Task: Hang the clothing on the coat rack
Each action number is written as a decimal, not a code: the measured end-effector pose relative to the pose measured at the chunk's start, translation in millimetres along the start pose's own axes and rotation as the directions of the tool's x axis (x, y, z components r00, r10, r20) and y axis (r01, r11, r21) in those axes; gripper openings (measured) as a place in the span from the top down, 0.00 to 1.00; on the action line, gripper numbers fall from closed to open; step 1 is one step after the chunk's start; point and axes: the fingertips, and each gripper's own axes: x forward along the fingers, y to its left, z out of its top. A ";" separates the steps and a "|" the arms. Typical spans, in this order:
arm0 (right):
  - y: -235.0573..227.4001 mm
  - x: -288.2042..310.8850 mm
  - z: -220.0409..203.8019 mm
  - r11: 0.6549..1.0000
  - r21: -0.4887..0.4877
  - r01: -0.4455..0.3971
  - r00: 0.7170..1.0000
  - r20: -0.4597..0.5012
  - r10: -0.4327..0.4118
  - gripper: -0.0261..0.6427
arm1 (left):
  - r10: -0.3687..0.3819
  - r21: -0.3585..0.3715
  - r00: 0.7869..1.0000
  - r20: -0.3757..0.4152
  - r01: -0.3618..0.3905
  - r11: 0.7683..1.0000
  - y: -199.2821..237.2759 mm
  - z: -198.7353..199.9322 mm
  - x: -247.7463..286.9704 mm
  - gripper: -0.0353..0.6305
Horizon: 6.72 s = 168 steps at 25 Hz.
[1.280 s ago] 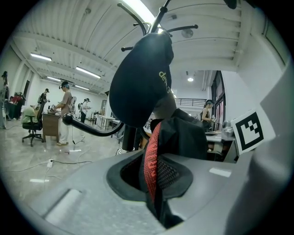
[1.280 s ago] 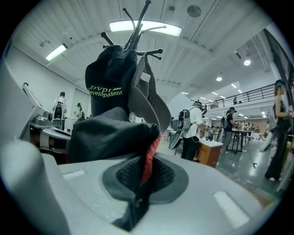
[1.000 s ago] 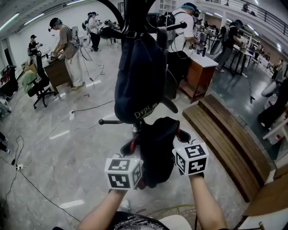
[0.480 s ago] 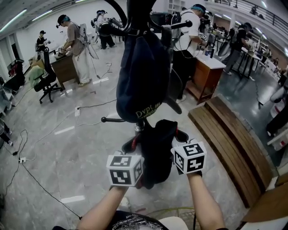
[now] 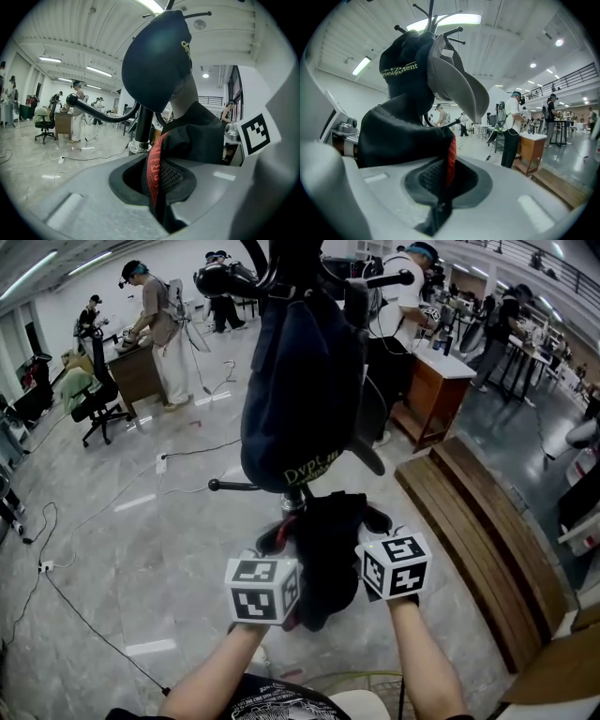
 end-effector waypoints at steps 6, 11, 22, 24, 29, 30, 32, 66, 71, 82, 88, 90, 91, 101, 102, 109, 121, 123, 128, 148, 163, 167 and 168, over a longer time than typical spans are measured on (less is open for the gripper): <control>3.4 6.2 -9.3 1.000 0.017 -0.002 1.000 -0.002 0.002 0.94 | -0.013 -0.001 1.000 -0.014 0.013 1.000 2.2 -9.9 7.6 0.91; -2.5 5.1 -14.5 0.999 0.038 0.001 1.000 0.000 -0.001 0.94 | -0.030 -0.011 0.999 -0.021 0.030 0.999 -3.6 -15.5 13.5 0.91; -2.2 6.0 -27.1 0.998 0.070 -0.003 1.000 -0.001 0.003 0.94 | -0.050 0.012 0.998 -0.026 0.050 0.999 -12.0 -24.0 20.9 0.91; -0.9 6.5 -31.1 0.997 0.076 -0.006 1.000 -0.003 0.007 0.94 | -0.052 0.014 0.998 -0.029 0.053 0.999 -12.9 -27.2 21.7 0.91; 2.6 4.8 -38.3 0.996 0.086 -0.001 1.000 -0.003 0.001 0.94 | -0.047 0.029 0.998 -0.035 0.048 0.998 -13.9 -31.3 20.7 0.91; 3.5 3.8 -40.2 0.996 0.088 0.000 1.000 -0.004 0.001 0.94 | -0.045 0.031 0.998 -0.037 0.046 0.998 -14.2 -32.9 20.0 0.91; 5.5 1.8 -43.9 0.996 0.091 0.000 1.000 -0.009 0.001 0.94 | -0.043 0.035 0.998 -0.041 0.045 0.998 -14.6 -36.5 18.6 0.91; 25.6 -50.3 -78.4 0.988 0.116 0.106 0.993 -0.055 -0.101 0.94 | -0.065 0.064 0.995 -0.081 0.071 0.995 -44.4 -71.7 -13.1 0.91; 29.1 -53.8 -81.6 0.986 0.120 0.113 0.993 -0.059 -0.107 0.93 | -0.077 0.050 0.994 -0.077 0.081 0.995 -48.0 -72.3 -17.3 0.91; 36.6 -57.6 -84.3 0.987 0.115 0.110 0.992 -0.070 -0.103 0.93 | -0.102 0.046 0.993 -0.061 0.105 0.993 -52.3 -72.8 -26.1 0.91; 37.9 -58.1 -84.1 0.988 0.106 0.111 0.992 -0.073 -0.104 0.93 | -0.104 0.048 0.992 -0.065 0.107 0.993 -51.8 -75.4 -28.0 0.91; 38.2 -58.8 -83.4 0.988 0.105 0.110 0.992 -0.072 -0.103 0.93 | -0.101 0.054 0.993 -0.065 0.104 0.993 -50.8 -77.1 -27.8 0.91; 38.0 -59.1 -83.2 0.988 0.106 0.110 0.992 -0.072 -0.103 0.93 | -0.103 0.053 0.993 -0.065 0.106 0.993 -51.7 -76.3 -28.2 0.91; 36.5 -58.9 -81.8 0.988 0.106 0.113 0.992 -0.063 -0.107 0.91 | -0.105 0.058 0.993 -0.058 0.108 0.992 -53.8 -75.9 -27.8 0.87; 36.7 -59.5 -81.7 0.988 0.106 0.113 0.992 -0.062 -0.107 0.90 | -0.106 0.055 0.993 -0.056 0.110 0.992 -55.0 -74.3 -29.1 0.86; 36.3 -59.0 -80.5 0.987 0.107 0.119 0.992 -0.055 -0.114 0.88 | -0.100 0.061 0.994 -0.033 0.102 0.993 -52.8 -70.2 -28.8 0.81; 36.6 -65.9 -78.7 0.984 0.106 0.141 0.990 -0.044 -0.137 0.83 | -0.104 0.056 0.994 -0.016 0.105 0.993 -54.8 -64.3 -35.1 0.73; 38.2 -68.7 -78.1 0.984 0.105 0.143 0.989 -0.042 -0.139 0.83 | -0.108 0.057 0.994 -0.013 0.108 0.992 -56.2 -63.4 -37.8 0.73; 39.8 -77.6 -75.6 0.983 0.105 0.153 0.988 -0.033 -0.150 0.83 | -0.124 0.057 0.992 -0.001 0.123 0.991 -61.1 -60.2 -45.4 0.73; 61.5 -113.3 -76.3 0.983 0.122 0.139 0.990 -0.025 -0.137 0.83 | -0.178 0.071 0.984 -0.012 0.178 0.981 -92.0 -66.2 -65.5 0.73; 69.3 -154.9 -84.7 0.978 0.128 0.167 0.986 -0.019 -0.166 0.93 | -0.190 0.101 0.982 -0.017 0.190 0.976 -117.0 -81.6 -78.1 0.94; 70.5 -156.8 -87.3 0.978 0.131 0.164 0.986 -0.018 -0.163 0.93 | -0.193 0.101 0.981 -0.022 0.194 0.976 -118.8 -84.5 -77.6 0.94; 71.0 -157.0 -88.0 0.978 0.132 0.162 0.987 -0.019 -0.161 0.93 | -0.193 0.101 0.981 -0.024 0.195 0.976 -119.3 -84.9 -77.5 0.94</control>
